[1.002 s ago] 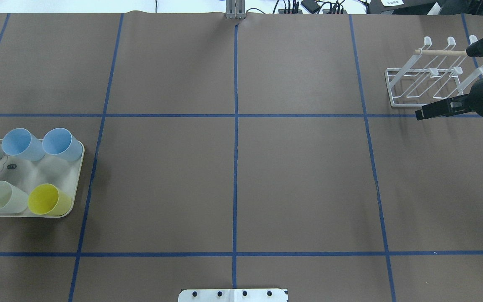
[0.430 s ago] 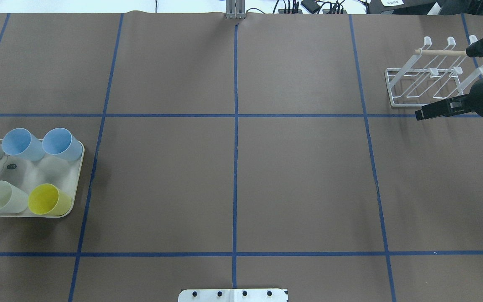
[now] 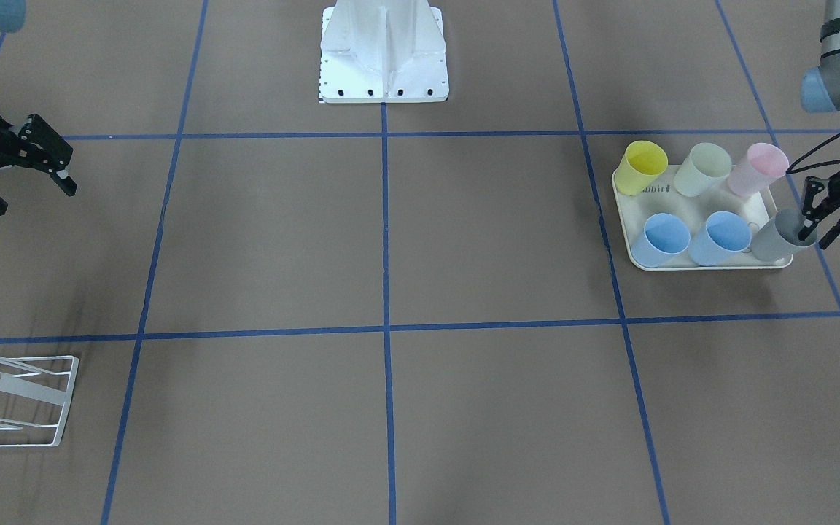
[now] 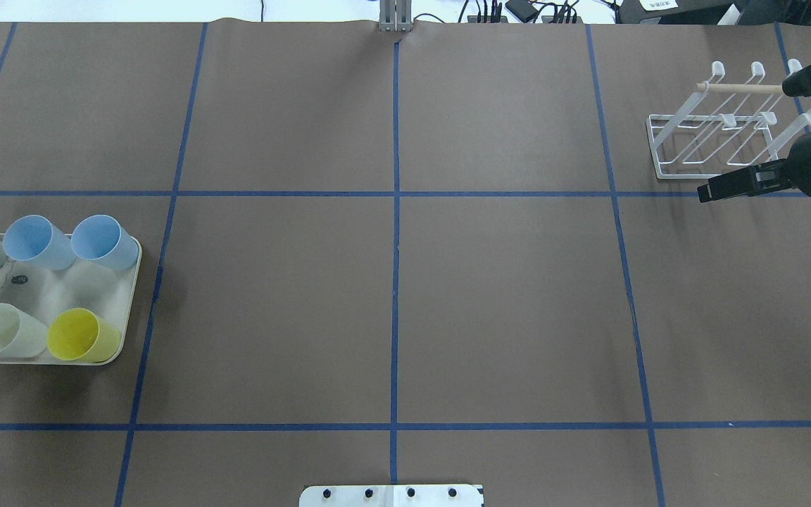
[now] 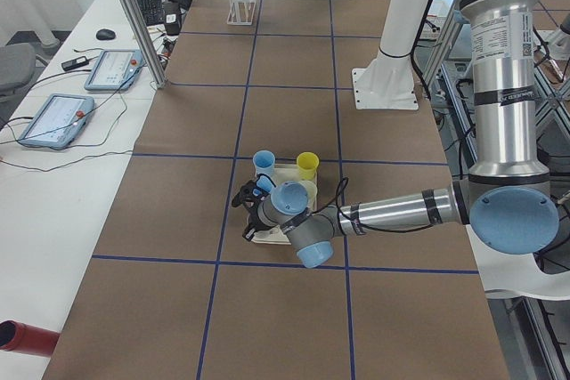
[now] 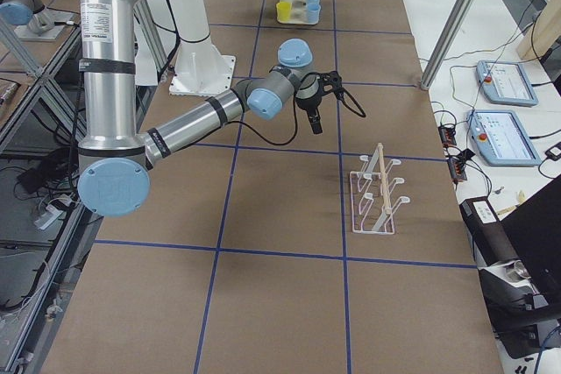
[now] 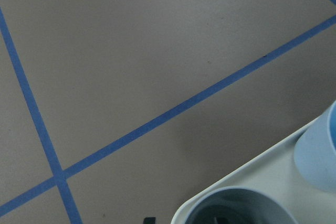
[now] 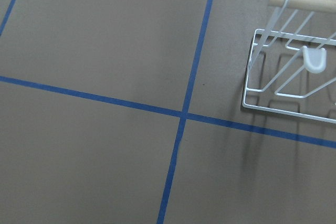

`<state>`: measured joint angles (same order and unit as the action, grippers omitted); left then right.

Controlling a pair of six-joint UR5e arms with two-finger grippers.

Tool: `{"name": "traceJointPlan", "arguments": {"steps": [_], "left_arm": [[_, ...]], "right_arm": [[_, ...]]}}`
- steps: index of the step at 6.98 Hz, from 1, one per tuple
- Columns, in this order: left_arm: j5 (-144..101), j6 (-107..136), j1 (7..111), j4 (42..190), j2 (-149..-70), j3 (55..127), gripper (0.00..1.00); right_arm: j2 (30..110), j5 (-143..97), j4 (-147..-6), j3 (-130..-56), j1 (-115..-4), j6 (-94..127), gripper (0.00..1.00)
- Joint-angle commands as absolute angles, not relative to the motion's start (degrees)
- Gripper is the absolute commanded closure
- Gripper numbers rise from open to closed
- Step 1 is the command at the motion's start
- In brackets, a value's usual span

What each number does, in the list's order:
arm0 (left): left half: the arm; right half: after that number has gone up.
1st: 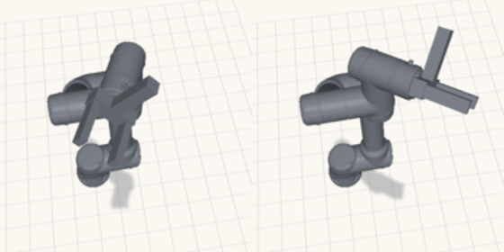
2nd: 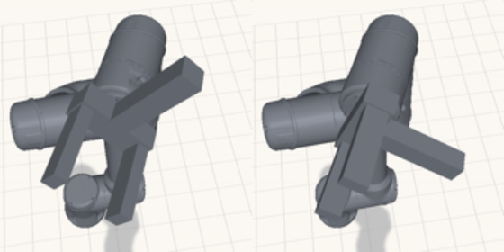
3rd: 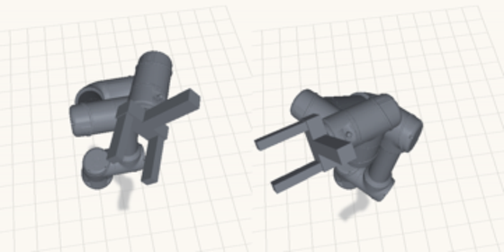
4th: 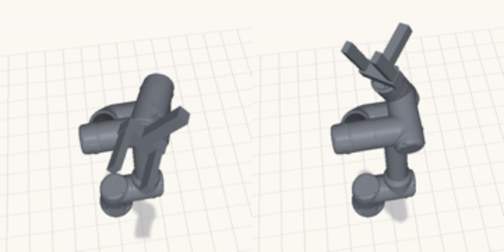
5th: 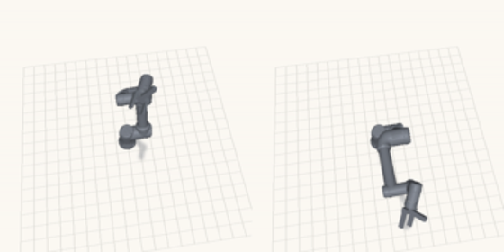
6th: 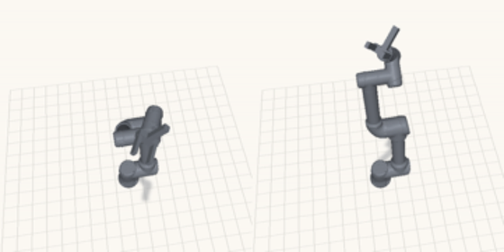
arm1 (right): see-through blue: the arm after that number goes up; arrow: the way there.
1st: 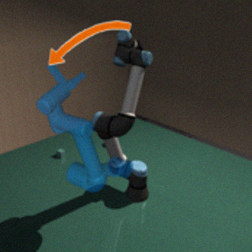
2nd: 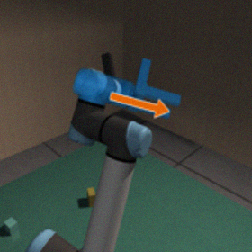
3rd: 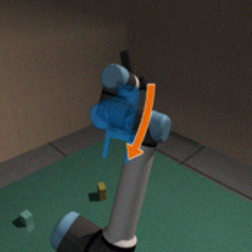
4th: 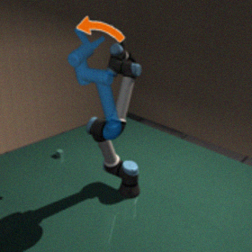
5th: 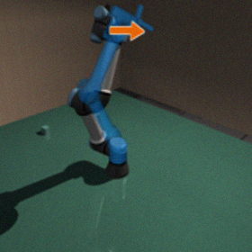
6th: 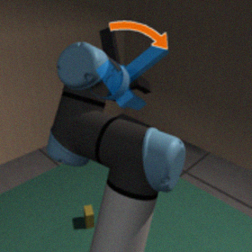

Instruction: Transfer IKEA cup to right arm and place on rack

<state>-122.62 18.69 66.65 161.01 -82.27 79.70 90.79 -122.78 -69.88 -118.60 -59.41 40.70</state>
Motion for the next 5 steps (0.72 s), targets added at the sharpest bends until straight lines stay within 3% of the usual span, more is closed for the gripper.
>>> {"name": "traceJointPlan", "arguments": {"steps": [1, 2, 5], "left_arm": [[-122.87, 18.63, 66.53, 161.1, -82.27, 79.63, 0.84], [-122.87, 18.2, 66.62, 161.1, -82.27, 79.72, 1.0], [-125.85, 16.26, 67.41, 160.76, -82.7, 81.9, 1.0]], "right_arm": [[90.79, -122.78, -69.87, -118.57, -59.41, 40.69, 0.0], [90.79, -122.78, -69.96, -118.56, -59.41, 40.69, 0.0], [90.62, -122.78, -69.87, -118.56, -59.33, 40.69, 0.0]]}}
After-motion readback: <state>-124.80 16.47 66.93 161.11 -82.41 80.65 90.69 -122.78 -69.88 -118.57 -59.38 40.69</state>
